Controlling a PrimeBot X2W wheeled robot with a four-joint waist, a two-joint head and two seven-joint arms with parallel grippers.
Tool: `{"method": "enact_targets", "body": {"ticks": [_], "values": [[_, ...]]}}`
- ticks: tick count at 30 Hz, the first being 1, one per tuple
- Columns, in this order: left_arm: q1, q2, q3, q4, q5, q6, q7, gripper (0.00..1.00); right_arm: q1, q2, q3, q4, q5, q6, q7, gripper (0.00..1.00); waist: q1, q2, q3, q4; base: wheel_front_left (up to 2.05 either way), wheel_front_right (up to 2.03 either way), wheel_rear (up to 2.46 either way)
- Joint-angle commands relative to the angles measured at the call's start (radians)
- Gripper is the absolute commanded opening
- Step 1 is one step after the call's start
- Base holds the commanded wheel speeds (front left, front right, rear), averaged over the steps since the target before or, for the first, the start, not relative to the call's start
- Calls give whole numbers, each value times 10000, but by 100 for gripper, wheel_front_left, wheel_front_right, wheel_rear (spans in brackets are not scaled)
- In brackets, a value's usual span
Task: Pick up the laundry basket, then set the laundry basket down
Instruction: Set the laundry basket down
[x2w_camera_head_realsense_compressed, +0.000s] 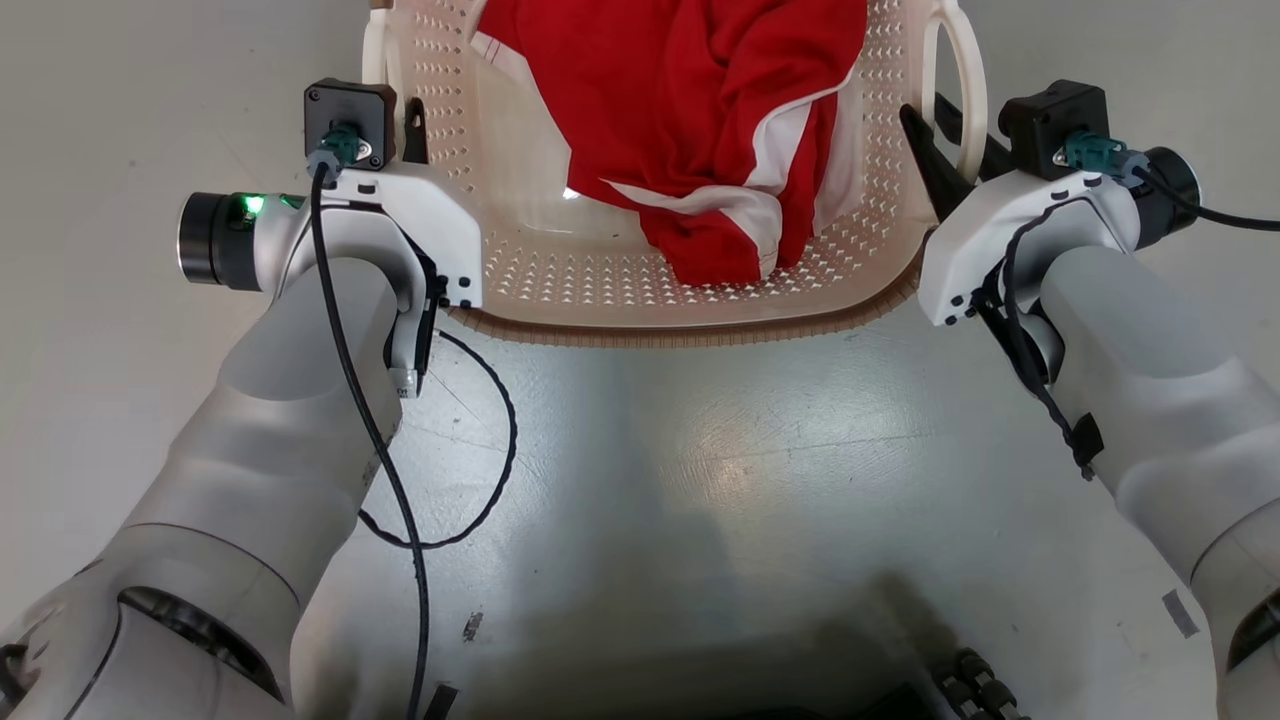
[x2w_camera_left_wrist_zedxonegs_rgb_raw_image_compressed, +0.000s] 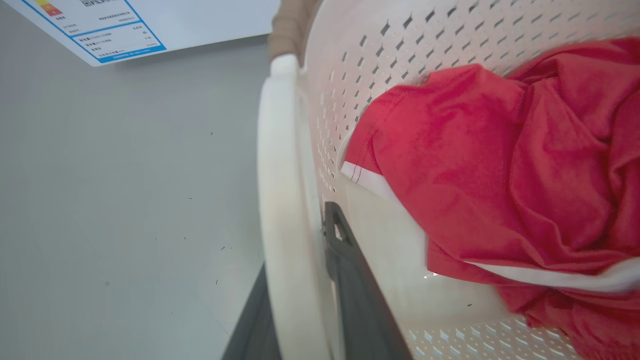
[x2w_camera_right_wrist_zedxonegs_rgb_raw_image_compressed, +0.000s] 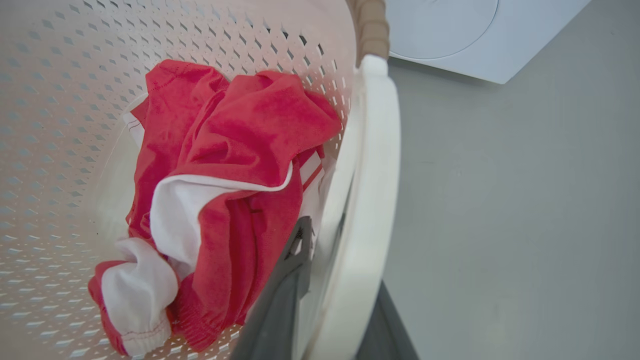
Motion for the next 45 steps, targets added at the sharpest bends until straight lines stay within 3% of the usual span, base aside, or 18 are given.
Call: {"method": "enact_targets", "body": {"ticks": [1,18,45], "values": [[-173,294,151,-122,269,151,-108,0,289,80,100,-256,-300,179,-142,0,-2,0,38,15,0,0,0],[-184,-3,1102,252,1238,-76,-108,0,337,209,-963,-228,-1319,179,-143,0,-2,0,361,59,0,0,0],[-242,-330,1762,743,2002,-258,-109,0,398,319,-1396,-118,-1763,179,-143,0,-2,0,568,131,0,0,0]]}}
